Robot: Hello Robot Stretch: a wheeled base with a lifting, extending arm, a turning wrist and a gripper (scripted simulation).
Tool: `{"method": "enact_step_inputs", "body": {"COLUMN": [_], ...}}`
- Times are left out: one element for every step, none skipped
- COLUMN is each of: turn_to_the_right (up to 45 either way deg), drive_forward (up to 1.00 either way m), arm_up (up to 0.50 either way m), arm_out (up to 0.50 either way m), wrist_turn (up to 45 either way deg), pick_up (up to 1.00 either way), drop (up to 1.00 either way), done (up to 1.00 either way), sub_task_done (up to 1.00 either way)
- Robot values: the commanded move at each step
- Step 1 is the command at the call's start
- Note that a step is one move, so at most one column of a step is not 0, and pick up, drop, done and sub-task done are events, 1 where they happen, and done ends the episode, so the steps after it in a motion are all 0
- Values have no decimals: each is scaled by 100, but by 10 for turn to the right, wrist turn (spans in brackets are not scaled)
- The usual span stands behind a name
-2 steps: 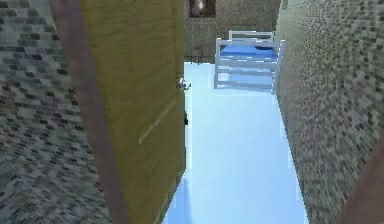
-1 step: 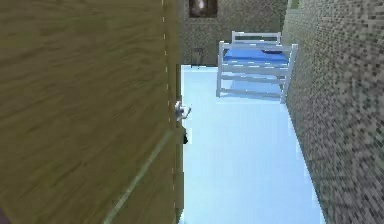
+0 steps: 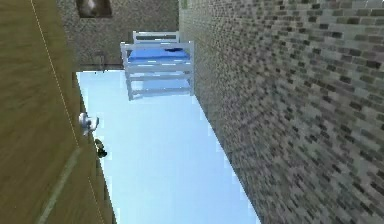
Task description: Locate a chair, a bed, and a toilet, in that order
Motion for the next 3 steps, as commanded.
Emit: {"method": "enact_step_inputs", "body": {"turn_to_the_right": [0, 300, 0], "drive_forward": [40, 0, 20], "arm_up": [0, 0, 0], "arm_out": [0, 0, 0], "wrist_turn": [0, 0, 0], "pick_up": [0, 0, 0], "drop": [0, 0, 0], "done": [0, 0, 0], "sub_task_done": [0, 0, 0]}}
